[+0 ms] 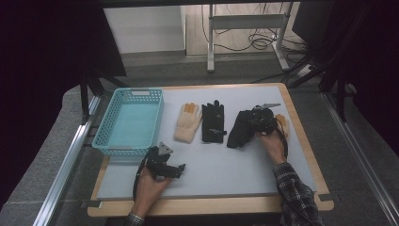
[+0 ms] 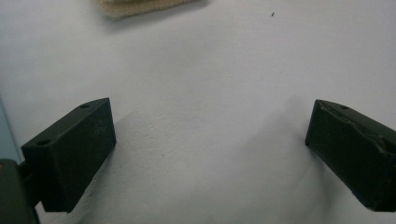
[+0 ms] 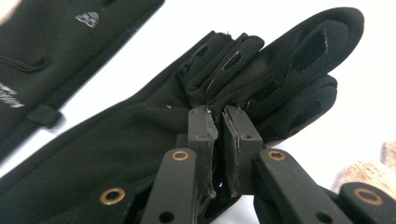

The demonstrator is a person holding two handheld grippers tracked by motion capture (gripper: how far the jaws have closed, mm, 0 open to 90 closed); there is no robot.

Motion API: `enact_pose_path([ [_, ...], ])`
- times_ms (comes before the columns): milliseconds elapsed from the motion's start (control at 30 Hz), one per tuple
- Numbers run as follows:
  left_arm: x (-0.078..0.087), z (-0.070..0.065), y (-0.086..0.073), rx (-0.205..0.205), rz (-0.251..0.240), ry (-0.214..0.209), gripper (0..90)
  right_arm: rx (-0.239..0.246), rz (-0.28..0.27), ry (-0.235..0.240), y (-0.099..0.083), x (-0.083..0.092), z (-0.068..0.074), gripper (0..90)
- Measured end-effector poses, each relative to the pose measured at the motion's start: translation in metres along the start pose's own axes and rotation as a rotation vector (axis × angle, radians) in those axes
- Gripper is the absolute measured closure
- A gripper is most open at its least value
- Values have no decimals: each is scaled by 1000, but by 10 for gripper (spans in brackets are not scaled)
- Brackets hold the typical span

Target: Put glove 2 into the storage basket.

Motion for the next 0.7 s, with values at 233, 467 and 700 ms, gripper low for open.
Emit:
enact_pose_path([
  [233, 0, 0, 0, 0, 0, 1, 22, -19, -46, 43, 0, 22, -5, 812],
  [467, 0, 0, 0, 0, 1, 1, 22, -20, -97, 146, 0, 52, -1, 879],
  [700, 0, 0, 0, 1, 1, 1, 23, 38, -114, 160, -4, 74, 11, 879],
])
Point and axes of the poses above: each handheld gripper's, and its own axes: x roughly backward along the jaws, y roughly out of its top, z roughly to its left, the point moved 3 cm from there along -x, roughly forward along the jaws, and after that the axes turned 13 degrees about -y, right-handed, at the moved point
